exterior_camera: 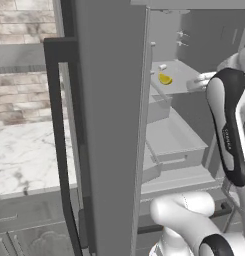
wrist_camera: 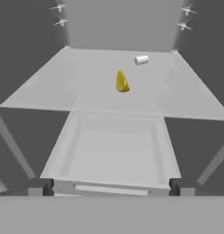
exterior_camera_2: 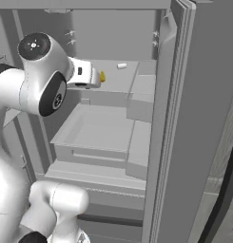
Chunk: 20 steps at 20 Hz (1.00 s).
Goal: Take the lemon wedge from the fridge and place it on the plate with fish on the dining counter.
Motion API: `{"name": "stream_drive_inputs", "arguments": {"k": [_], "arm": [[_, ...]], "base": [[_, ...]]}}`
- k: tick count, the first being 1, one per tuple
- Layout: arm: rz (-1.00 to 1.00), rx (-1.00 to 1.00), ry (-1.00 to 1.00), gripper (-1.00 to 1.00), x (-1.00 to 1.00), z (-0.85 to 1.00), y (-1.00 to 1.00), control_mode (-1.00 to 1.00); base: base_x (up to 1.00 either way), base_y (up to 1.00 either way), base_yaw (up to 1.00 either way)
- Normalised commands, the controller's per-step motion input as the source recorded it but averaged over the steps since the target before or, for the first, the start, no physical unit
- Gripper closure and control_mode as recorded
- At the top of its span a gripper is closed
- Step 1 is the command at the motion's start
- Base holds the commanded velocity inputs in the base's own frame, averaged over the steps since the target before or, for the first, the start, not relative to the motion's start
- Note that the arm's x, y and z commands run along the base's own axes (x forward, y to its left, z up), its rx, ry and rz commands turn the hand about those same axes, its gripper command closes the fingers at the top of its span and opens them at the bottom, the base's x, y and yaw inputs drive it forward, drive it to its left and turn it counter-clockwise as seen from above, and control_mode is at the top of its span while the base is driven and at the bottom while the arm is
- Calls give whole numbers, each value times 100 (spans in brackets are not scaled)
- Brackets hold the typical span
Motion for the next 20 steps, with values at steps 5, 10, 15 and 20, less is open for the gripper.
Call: {"name": "stream_drive_inputs", "arguments": {"k": [5,10,15,20], "arm": [[0,0,0,-100,88,0,0,-100],[0,1,3,-100,91,0,0,-100],[0,0,5,-100,89,0,0,-100],[0,0,5,-100,72,-12,0,-100]], "base": [[0,0,0],[0,0,0],[0,0,0],[0,0,0]]}}
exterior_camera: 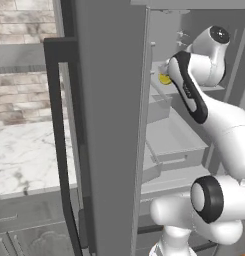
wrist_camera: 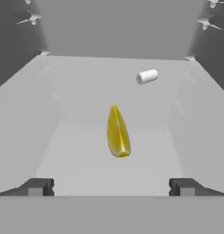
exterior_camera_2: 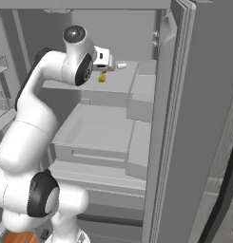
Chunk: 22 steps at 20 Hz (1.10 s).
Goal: Take the lemon wedge from the fridge and place it on the plate with fish on the dining counter.
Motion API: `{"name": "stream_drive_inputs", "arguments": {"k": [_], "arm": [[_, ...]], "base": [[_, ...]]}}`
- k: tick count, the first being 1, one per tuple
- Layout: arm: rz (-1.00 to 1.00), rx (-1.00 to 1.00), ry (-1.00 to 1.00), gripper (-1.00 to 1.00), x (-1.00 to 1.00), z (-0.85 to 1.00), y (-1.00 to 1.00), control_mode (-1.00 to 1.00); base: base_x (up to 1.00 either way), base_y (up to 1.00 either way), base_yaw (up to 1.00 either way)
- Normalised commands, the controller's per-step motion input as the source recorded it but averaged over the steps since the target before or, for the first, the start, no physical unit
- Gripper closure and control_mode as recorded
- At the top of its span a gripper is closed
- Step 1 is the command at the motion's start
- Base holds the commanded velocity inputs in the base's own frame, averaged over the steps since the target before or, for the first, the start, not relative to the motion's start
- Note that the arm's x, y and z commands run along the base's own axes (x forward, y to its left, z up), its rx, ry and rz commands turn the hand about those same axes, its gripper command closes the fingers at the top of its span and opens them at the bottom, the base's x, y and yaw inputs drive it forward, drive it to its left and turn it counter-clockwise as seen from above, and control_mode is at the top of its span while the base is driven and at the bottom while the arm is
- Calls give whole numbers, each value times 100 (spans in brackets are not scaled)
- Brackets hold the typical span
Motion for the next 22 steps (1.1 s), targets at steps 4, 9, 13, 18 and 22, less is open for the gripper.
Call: {"name": "stream_drive_inputs", "arguments": {"k": [4,9,13,18,22], "arm": [[2,0,0,-100,45,-38,0,-100],[2,0,0,-100,45,-38,0,-100],[2,0,0,-100,57,-18,0,-100],[0,0,0,-100,63,0,0,-100],[0,0,4,-100,51,0,0,-100]], "base": [[0,0,0],[0,0,0],[0,0,0],[0,0,0],[0,0,0]]}}
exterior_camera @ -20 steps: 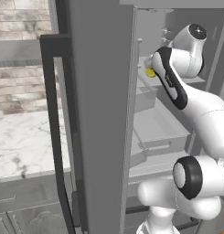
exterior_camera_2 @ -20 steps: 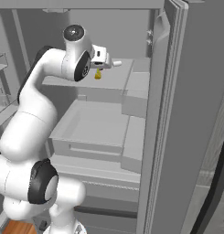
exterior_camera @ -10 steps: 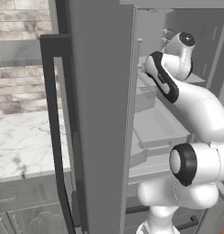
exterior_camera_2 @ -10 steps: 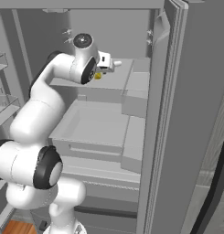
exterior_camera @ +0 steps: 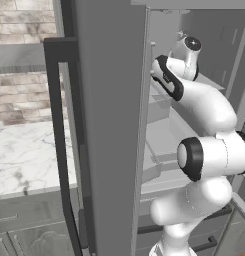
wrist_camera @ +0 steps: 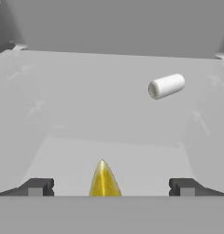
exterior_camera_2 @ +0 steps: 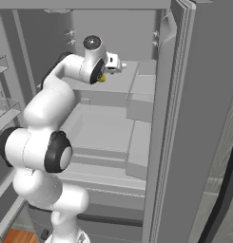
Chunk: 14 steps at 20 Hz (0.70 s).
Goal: Take the lemon wedge from the fridge and place it on the plate with fish on the dining counter.
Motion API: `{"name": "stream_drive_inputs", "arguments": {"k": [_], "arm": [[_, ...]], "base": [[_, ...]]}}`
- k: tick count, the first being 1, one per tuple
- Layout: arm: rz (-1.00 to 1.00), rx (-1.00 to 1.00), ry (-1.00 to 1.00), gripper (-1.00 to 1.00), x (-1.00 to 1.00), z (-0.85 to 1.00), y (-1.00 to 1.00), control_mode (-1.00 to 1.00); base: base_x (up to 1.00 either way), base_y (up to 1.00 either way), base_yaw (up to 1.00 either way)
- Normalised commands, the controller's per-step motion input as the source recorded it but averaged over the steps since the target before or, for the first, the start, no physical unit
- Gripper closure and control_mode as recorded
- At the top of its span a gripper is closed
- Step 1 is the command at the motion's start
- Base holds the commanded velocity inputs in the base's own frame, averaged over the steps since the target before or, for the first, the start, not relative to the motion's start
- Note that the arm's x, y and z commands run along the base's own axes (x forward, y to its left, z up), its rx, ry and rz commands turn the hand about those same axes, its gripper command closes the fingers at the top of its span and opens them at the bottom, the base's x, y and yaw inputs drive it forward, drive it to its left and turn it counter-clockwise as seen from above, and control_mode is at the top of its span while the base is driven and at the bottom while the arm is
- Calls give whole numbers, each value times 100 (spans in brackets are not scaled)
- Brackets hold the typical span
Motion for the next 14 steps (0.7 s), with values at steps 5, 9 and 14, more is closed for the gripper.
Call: {"name": "stream_drive_inputs", "arguments": {"k": [5,9,14], "arm": [[0,0,7,-100,3,-7,0,-100],[2,0,1,-100,-8,-4,0,-100],[1,0,0,-100,-9,0,0,-100]], "base": [[0,0,0],[0,0,0],[0,0,0]]}}
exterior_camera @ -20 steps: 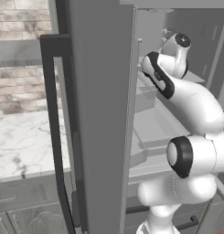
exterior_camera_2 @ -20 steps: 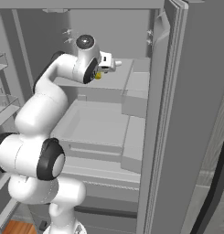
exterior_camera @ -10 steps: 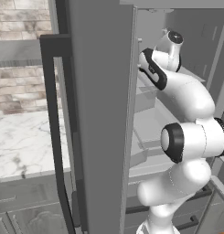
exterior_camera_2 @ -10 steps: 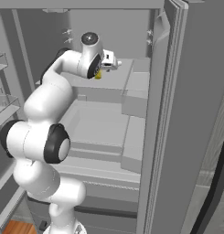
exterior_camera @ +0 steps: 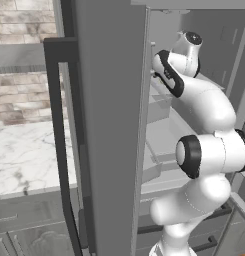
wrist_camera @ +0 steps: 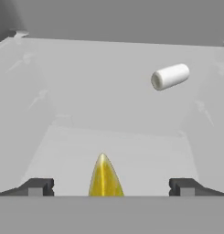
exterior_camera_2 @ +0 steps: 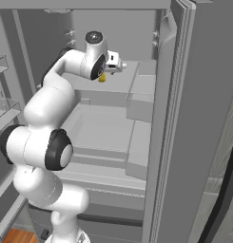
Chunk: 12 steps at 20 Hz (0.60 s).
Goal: Take the lemon wedge from the fridge and place it on the plate with fish on the dining counter.
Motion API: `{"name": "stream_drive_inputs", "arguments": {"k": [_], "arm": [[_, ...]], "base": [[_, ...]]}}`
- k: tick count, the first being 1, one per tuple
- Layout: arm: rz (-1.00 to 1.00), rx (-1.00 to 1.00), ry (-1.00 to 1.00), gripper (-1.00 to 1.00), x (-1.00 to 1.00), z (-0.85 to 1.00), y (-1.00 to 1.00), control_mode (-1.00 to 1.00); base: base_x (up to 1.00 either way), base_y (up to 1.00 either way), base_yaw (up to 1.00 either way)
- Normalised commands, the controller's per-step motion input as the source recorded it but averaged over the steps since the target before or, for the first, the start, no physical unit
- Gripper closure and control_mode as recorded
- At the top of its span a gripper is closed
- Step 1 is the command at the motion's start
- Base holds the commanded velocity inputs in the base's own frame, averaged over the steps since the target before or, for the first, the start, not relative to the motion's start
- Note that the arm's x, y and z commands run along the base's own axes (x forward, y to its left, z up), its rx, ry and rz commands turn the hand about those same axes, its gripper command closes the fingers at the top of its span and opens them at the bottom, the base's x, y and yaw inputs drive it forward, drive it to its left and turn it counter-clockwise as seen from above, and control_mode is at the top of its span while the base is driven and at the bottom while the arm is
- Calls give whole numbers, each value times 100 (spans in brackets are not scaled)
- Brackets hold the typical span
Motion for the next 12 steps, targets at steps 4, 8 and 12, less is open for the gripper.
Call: {"name": "stream_drive_inputs", "arguments": {"k": [4,8,12], "arm": [[0,0,-7,-100,-11,1,0,-100],[0,0,-5,-100,-34,0,0,-100],[0,0,0,-100,-6,0,0,-100]], "base": [[0,0,0],[0,0,0],[0,0,0]]}}
